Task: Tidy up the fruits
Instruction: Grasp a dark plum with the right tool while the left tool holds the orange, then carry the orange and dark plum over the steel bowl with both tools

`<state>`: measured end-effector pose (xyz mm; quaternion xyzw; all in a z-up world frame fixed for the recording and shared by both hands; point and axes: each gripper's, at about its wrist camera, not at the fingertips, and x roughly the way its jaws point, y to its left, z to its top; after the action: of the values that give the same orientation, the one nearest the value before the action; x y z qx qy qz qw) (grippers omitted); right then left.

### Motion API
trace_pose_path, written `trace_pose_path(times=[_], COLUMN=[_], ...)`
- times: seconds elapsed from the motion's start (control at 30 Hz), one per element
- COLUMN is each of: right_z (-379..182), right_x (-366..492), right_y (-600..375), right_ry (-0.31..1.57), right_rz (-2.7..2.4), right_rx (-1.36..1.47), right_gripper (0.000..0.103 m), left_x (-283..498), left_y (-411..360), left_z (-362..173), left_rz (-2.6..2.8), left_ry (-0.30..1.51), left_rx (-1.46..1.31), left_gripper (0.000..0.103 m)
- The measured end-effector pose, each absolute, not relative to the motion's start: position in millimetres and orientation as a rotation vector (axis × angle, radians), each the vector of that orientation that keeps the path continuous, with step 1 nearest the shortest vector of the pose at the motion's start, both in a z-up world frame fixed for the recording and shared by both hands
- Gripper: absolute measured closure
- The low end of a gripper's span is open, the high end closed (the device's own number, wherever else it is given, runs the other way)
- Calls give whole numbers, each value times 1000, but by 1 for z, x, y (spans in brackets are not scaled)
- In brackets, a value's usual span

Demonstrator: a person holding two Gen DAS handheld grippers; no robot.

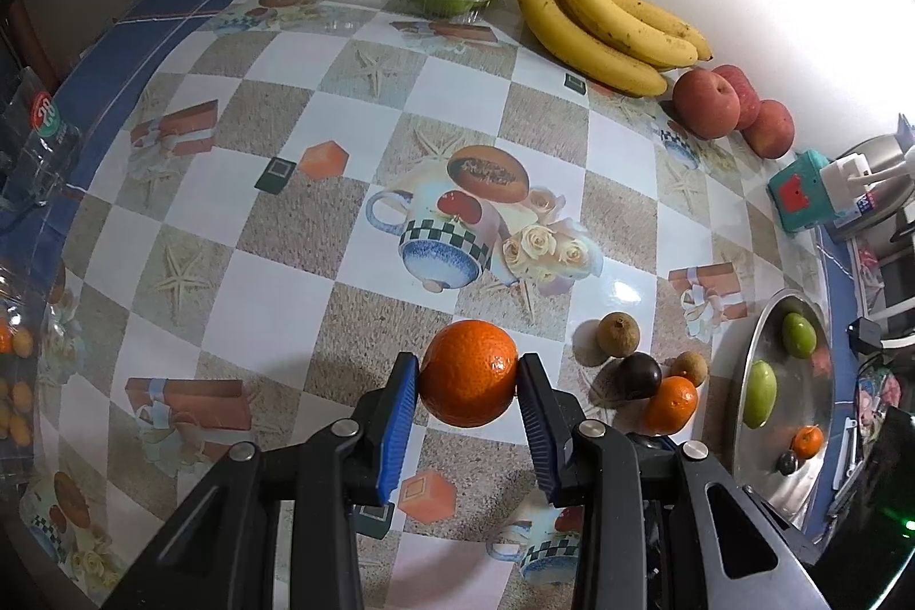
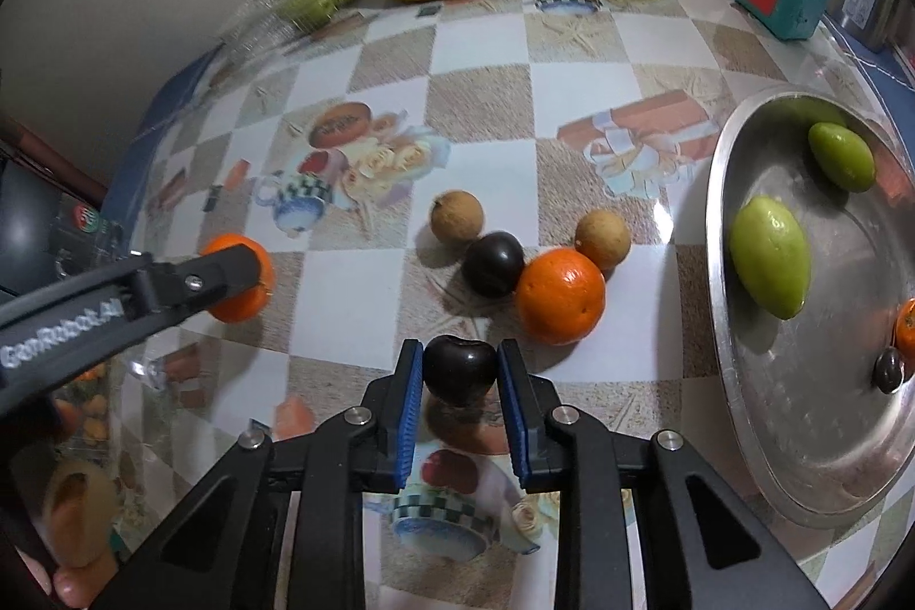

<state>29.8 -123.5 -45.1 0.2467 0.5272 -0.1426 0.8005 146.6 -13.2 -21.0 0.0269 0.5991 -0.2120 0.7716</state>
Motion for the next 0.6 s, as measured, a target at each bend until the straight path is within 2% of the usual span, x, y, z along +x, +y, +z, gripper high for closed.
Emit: trace_pose_path(times=[0.6], right_z=[-9], right_x=[9], right_y=[-138], right_ry=[1044], right_rz=[-319], right_rx=[563], right_gripper=[76], left_x=[134], left_y=[-25], left_z=[2], left_rz=[-482], left_ry=[1243], left_rx=[75], left_gripper=[65])
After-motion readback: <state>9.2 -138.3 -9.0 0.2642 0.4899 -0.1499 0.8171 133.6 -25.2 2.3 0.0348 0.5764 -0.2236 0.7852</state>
